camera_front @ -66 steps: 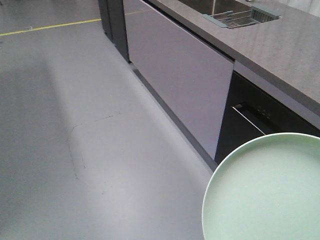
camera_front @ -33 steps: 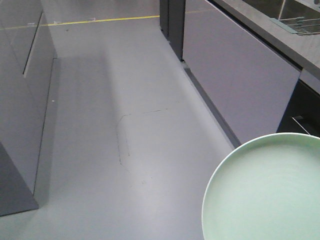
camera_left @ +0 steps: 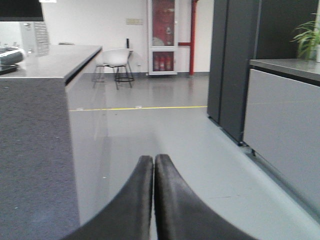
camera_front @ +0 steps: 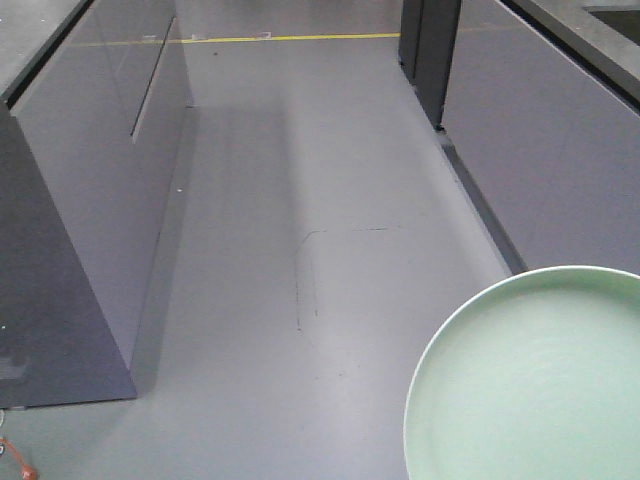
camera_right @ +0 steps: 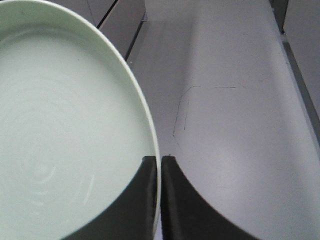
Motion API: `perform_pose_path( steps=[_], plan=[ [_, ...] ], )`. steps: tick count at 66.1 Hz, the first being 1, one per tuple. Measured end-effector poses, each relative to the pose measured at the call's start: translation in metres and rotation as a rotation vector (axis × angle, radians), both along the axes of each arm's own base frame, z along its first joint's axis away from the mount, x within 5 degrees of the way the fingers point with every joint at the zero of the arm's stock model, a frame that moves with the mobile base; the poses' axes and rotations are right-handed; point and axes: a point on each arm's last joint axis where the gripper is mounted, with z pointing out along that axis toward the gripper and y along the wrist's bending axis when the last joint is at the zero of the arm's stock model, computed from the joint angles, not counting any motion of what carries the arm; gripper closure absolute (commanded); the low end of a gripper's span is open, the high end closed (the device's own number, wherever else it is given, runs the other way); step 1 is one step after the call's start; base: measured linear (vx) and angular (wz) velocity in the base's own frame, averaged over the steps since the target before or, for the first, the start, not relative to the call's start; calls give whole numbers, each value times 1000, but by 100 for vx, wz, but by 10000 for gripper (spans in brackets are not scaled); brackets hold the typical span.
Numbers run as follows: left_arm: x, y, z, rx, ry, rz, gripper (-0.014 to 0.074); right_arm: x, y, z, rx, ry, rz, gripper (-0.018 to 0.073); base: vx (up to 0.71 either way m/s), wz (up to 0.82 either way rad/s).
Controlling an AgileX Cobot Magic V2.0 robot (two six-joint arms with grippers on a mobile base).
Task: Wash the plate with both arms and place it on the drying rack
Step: 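Drive the base away from the counter holding the plate in the right gripper, then drive along the aisle carrying the plate in the right gripper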
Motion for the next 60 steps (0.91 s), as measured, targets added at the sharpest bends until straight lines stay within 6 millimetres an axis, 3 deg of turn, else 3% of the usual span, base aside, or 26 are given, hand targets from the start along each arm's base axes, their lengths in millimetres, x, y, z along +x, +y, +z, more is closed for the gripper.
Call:
perform_pose_path(
  steps=[28, 60],
  plan=[
    [0, 0, 0, 0, 0, 0, 602, 0, 0, 0, 0, 0, 0, 564, 15, 25],
    [0, 0, 0, 0, 0, 0, 602, 0, 0, 0, 0, 0, 0, 564, 22, -6]
  ],
)
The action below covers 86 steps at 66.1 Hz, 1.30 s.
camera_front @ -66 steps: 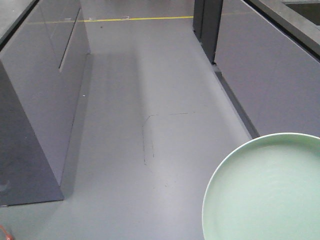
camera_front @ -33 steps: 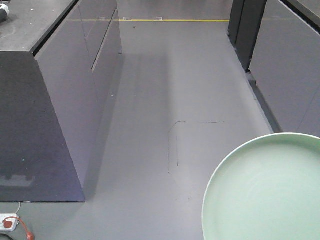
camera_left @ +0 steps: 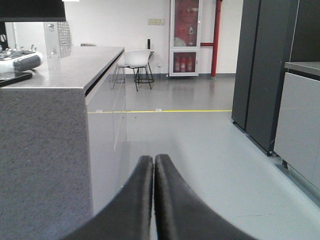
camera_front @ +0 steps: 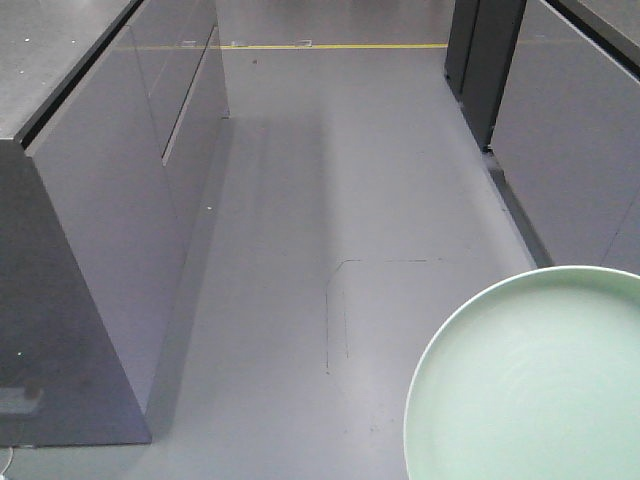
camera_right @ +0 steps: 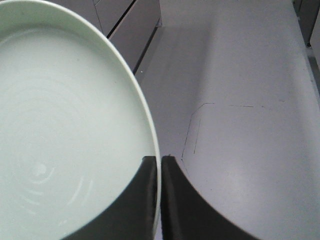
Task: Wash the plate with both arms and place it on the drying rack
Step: 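Drive along the aisle carrying the plate in the right gripper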
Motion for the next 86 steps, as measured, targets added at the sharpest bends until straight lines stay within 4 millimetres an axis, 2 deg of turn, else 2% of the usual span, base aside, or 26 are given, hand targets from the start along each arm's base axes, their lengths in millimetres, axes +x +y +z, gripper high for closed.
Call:
perform_pose_path(
  steps=[86],
  plan=[
    [0, 0, 0, 0, 0, 0, 602, 0, 0, 0, -2, 0, -1, 564, 31, -3]
  ],
)
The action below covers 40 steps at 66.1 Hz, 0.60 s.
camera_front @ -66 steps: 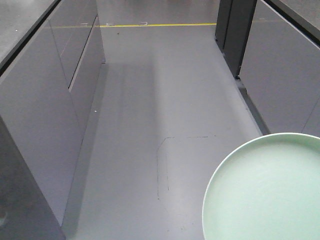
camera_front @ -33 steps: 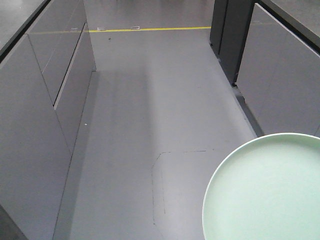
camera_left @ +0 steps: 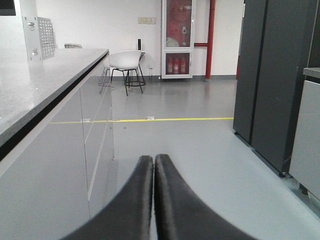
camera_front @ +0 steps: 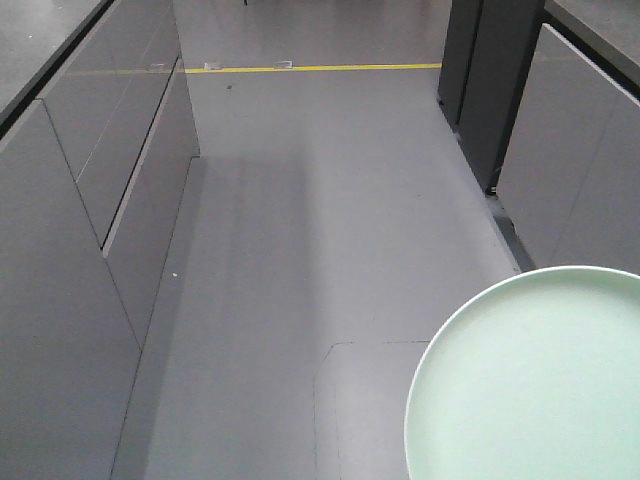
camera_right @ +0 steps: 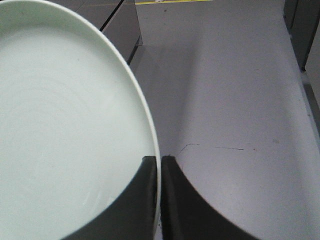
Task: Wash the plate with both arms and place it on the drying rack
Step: 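Drive along the aisle carrying the plate in the right gripper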
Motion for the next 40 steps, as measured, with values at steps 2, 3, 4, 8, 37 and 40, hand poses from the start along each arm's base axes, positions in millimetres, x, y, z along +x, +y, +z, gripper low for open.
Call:
perform_pose_path(
  steps=[2, 3, 4, 8, 37, 40],
  plan=[
    [0, 0, 0, 0, 0, 0, 602, 0, 0, 0, 0, 0, 0, 564, 36, 5],
    [0, 0, 0, 0, 0, 0, 602, 0, 0, 0, 0, 0, 0, 564, 36, 4],
    [0, 0, 0, 0, 0, 0, 602, 0, 0, 0, 0, 0, 0, 564, 36, 3],
    [0, 0, 0, 0, 0, 0, 602, 0, 0, 0, 0, 0, 0, 564, 36, 3],
    [0, 0, 0, 0, 0, 0, 602, 0, 0, 0, 0, 0, 0, 564, 34, -2],
    [0, 0, 0, 0, 0, 0, 602, 0, 0, 0, 0, 0, 0, 564, 34, -6]
  ],
)
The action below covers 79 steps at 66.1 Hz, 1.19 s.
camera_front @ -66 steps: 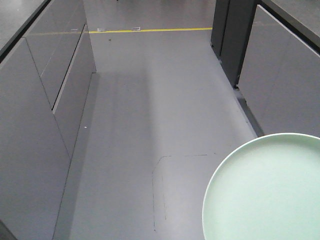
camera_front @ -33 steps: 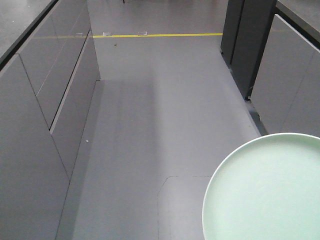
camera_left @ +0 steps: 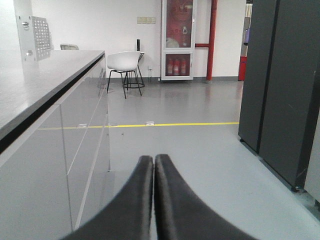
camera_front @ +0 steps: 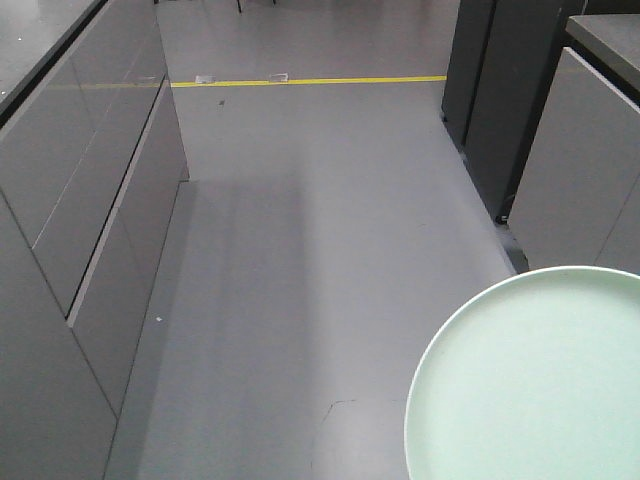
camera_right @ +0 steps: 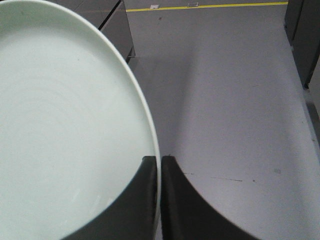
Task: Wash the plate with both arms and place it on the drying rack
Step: 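Drive along the aisle carrying the plate in the right gripper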
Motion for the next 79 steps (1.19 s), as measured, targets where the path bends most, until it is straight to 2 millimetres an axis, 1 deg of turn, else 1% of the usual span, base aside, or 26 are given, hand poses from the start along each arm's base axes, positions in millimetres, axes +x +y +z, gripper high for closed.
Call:
perform_pose_path(
  steps=[79],
  plan=[
    [0, 0, 0, 0, 0, 0, 602, 0, 0, 0, 0, 0, 0, 564, 33, -9]
  ],
)
